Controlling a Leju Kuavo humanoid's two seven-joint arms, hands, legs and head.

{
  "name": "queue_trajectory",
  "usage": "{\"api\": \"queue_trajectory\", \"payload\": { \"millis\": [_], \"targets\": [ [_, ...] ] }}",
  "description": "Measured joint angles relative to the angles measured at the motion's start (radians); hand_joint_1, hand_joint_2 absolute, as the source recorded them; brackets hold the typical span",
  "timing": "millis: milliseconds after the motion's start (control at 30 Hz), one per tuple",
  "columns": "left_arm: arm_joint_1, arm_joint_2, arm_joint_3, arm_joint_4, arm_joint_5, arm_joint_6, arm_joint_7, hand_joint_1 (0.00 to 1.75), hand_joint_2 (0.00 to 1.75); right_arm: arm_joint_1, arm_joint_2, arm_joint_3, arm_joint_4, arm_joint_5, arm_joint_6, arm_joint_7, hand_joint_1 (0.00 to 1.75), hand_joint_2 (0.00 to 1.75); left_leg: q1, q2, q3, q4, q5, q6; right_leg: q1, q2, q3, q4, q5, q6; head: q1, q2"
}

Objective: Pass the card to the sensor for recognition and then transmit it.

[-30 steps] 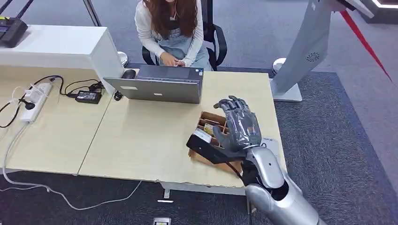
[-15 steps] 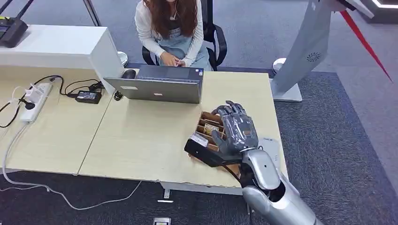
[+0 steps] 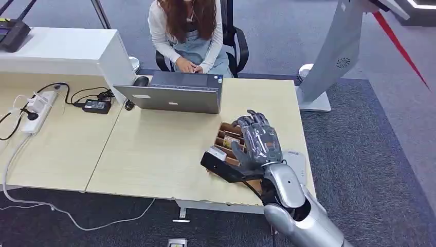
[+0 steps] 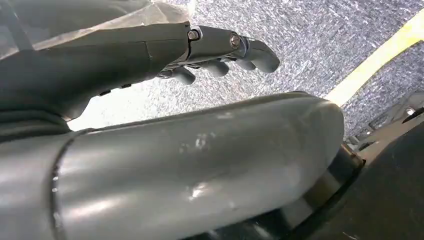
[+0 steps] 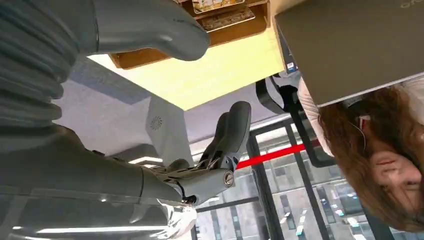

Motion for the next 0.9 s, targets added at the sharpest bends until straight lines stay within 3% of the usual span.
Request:
{"api": "queue_trajectory", "payload": {
  "millis": [467, 733, 900],
  "targets": [
    [0.000, 0.000, 0.000, 0.000, 0.000, 0.002, 0.001, 0.00, 0.00, 0.000, 0.003, 0.005, 0.006, 0.027, -0.007, 0.001, 0.86, 1.75, 0.000, 0.000, 0.000, 0.000, 0.000, 0.000, 0.000, 0.000, 0.000, 0.000, 0.000, 0.000, 0.000, 0.000],
    [0.000, 0.000, 0.000, 0.000, -0.003, 0.001, 0.000, 0.00, 0.00, -0.007, 0.006, 0.019, 0.045, 0.040, -0.011, 0.001, 0.99, 1.75, 0.000, 0.000, 0.000, 0.000, 0.000, 0.000, 0.000, 0.000, 0.000, 0.000, 0.000, 0.000, 0.000, 0.000],
    [0.000, 0.000, 0.000, 0.000, -0.006, 0.001, -0.004, 0.00, 0.00, -0.017, 0.014, 0.024, 0.075, 0.051, -0.018, 0.001, 0.98, 1.75, 0.000, 0.000, 0.000, 0.000, 0.000, 0.000, 0.000, 0.000, 0.000, 0.000, 0.000, 0.000, 0.000, 0.000]
  ]
}}
